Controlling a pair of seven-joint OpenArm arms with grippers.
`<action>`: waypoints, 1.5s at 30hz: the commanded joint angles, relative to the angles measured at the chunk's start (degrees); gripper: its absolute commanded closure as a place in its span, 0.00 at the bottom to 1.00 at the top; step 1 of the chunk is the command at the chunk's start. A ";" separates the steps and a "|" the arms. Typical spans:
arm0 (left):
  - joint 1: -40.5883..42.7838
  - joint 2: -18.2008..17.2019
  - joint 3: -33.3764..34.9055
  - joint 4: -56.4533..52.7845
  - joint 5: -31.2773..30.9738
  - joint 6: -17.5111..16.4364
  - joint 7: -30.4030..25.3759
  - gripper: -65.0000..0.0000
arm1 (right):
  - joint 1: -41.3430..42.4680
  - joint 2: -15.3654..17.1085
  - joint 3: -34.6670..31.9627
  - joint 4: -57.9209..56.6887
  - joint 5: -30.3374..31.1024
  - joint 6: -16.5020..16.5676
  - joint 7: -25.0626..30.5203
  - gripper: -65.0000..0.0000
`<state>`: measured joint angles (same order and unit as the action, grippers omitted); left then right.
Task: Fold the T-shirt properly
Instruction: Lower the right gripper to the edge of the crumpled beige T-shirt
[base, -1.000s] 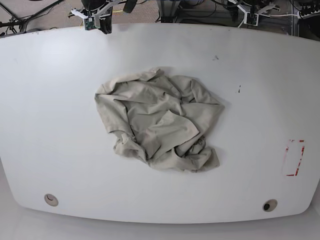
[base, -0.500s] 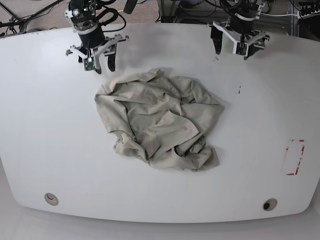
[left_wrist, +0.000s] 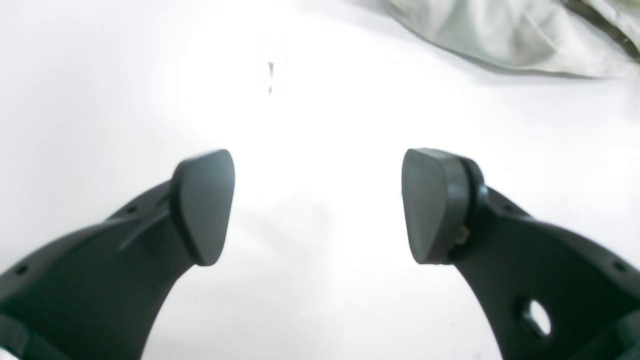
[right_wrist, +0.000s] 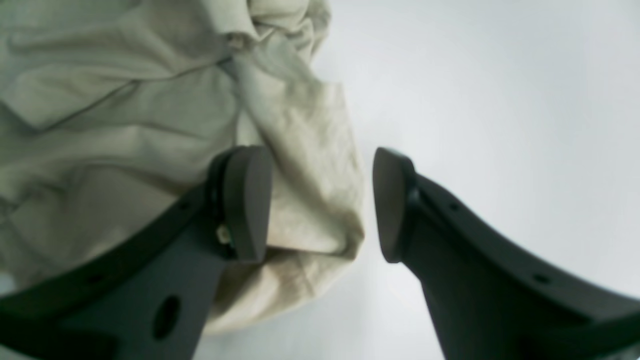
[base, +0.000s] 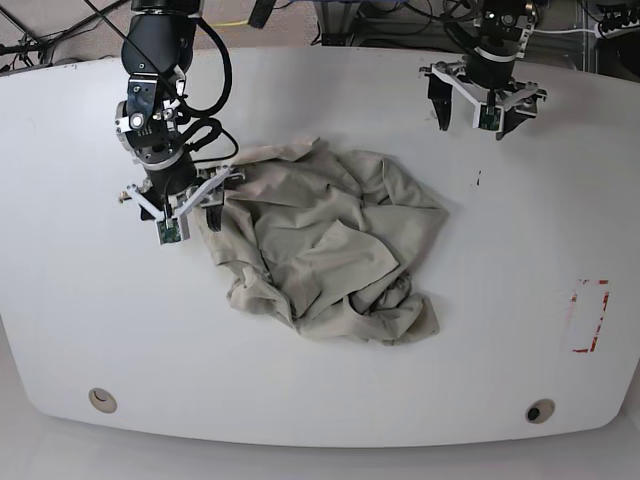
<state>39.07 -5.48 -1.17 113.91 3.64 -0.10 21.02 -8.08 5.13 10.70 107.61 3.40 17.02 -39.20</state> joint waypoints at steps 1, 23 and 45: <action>0.45 -0.28 -0.37 1.04 0.18 0.05 -1.28 0.25 | 3.72 0.63 0.07 -3.04 0.43 0.00 0.65 0.52; 0.18 0.07 -0.28 1.04 -0.08 0.05 -1.28 0.25 | 21.75 2.74 7.54 -31.26 0.16 18.37 1.00 0.52; 0.10 -0.11 -0.28 0.95 -0.08 0.05 -1.28 0.25 | 21.13 -0.07 7.63 -36.18 0.43 22.98 1.00 0.52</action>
<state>39.00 -5.41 -1.39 113.89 3.62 -0.21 21.04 12.21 5.45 18.39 70.76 3.33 39.46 -38.35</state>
